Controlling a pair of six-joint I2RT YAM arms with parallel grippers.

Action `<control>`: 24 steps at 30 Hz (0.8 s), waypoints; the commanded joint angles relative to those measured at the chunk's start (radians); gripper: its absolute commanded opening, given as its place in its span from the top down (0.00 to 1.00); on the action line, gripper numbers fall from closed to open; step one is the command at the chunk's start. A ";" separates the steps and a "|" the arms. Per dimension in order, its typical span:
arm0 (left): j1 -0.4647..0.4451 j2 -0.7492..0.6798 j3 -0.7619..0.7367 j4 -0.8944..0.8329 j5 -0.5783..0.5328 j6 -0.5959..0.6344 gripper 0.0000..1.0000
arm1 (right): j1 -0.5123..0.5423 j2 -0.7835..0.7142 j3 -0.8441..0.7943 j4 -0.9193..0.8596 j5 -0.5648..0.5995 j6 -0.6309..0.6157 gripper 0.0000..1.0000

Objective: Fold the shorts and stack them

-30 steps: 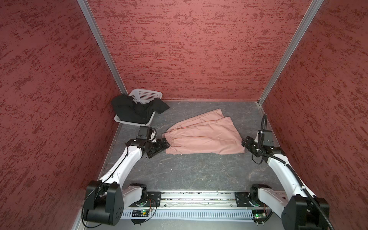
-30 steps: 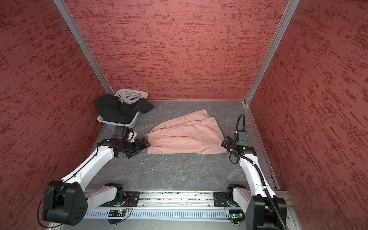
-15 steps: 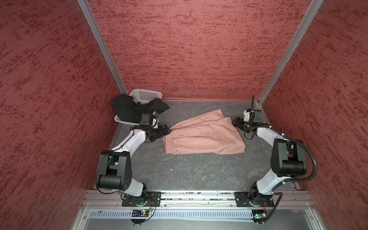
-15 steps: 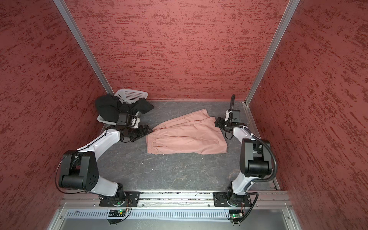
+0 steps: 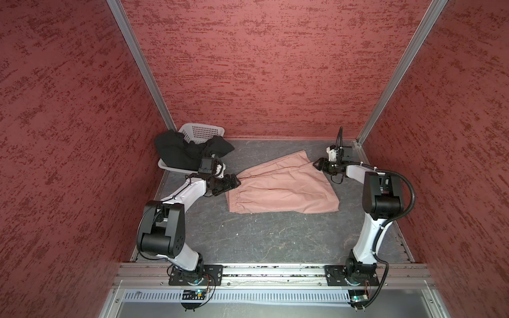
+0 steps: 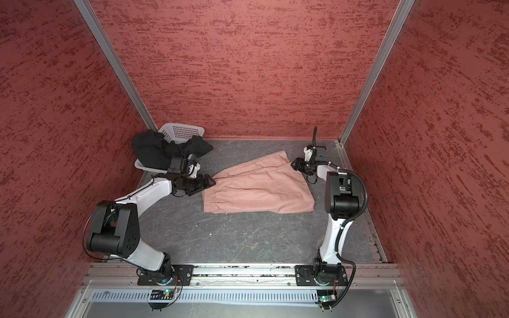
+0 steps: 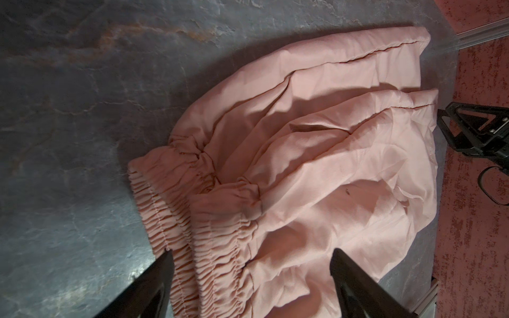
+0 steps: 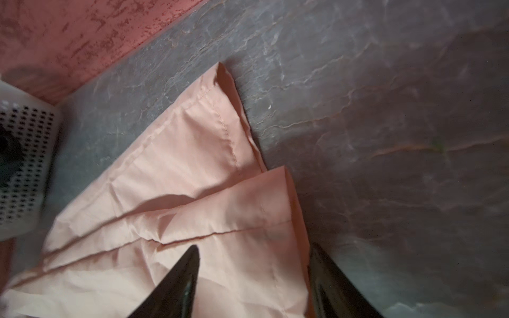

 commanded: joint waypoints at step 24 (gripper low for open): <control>0.005 -0.011 0.037 0.023 0.056 0.020 1.00 | 0.000 -0.247 -0.088 0.068 -0.096 0.025 1.00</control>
